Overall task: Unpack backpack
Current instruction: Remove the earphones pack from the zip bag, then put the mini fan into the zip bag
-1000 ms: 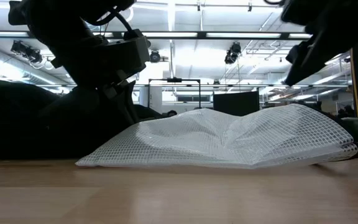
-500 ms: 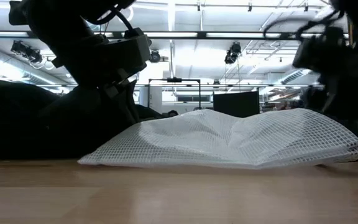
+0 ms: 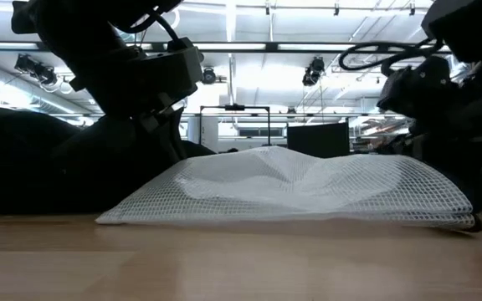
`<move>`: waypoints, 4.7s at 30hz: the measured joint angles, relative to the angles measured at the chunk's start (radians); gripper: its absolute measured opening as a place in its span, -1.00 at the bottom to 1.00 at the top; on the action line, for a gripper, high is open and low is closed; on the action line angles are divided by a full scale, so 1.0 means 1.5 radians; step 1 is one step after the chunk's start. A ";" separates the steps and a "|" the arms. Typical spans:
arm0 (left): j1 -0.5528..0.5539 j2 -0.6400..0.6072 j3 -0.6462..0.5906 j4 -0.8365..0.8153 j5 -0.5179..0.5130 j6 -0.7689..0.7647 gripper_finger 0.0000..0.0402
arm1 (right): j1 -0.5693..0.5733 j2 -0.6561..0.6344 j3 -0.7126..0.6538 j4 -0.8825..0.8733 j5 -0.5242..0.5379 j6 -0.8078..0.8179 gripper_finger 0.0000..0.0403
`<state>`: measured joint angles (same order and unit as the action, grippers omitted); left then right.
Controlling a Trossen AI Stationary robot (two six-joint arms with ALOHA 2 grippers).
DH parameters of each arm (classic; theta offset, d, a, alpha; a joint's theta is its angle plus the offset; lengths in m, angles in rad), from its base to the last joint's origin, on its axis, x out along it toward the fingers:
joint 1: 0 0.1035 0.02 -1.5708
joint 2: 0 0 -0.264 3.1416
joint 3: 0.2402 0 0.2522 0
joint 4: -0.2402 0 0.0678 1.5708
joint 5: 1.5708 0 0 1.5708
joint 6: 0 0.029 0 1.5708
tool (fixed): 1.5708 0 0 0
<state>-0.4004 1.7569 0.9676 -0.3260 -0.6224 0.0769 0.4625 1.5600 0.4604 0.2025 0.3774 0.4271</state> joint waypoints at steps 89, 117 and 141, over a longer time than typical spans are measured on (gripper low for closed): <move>-0.085 -0.142 0.045 0.042 0.051 -0.140 0.63 | -0.065 -0.245 0.214 -0.660 0.156 0.131 -0.02; -0.097 -0.349 -0.407 0.641 -0.108 -0.124 0.63 | -0.067 -0.245 0.176 -0.442 0.154 0.014 -0.10; -0.097 -0.349 -0.408 0.640 -0.108 -0.124 0.63 | -0.067 -0.245 0.176 0.062 0.154 -0.346 -0.17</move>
<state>-0.5453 1.2335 0.3563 0.6346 -0.7847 -0.1093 0.3622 1.1923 0.7238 0.2959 0.6086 -0.0912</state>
